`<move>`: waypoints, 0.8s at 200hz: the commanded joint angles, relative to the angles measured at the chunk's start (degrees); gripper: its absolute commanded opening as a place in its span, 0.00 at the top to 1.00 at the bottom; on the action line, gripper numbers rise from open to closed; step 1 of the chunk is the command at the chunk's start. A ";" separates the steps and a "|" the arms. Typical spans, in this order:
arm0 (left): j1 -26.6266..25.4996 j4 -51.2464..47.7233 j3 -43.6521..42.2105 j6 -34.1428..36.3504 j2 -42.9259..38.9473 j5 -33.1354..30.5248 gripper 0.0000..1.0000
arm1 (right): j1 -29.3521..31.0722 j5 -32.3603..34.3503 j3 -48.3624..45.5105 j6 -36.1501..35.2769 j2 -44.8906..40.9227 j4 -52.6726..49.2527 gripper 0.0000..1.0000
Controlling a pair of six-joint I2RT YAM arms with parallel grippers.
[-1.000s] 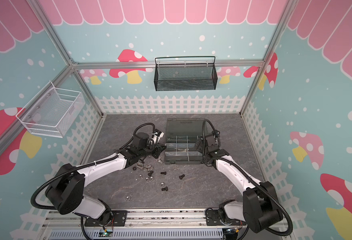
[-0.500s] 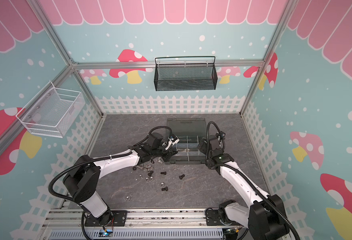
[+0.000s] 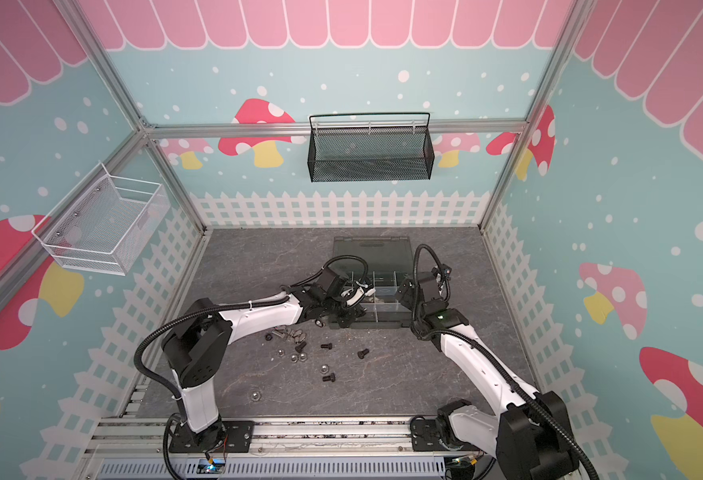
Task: Sort the screws and nuts into containers
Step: 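Carry the bolt with the left gripper into a box compartment and release it, then return the left gripper to the pile and grasp another steel bolt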
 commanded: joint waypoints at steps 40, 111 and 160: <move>-0.55 -3.04 4.04 1.13 3.13 -1.86 0.81 | -0.15 0.51 -1.34 -0.03 -1.58 0.49 0.03; -0.55 -3.16 5.22 -2.96 1.20 -3.30 0.68 | -0.15 0.76 -0.94 -0.90 -1.47 0.61 0.03; -0.23 -4.94 2.95 -9.44 -7.10 -9.59 0.65 | -0.18 0.66 0.51 -3.61 -0.97 0.21 0.03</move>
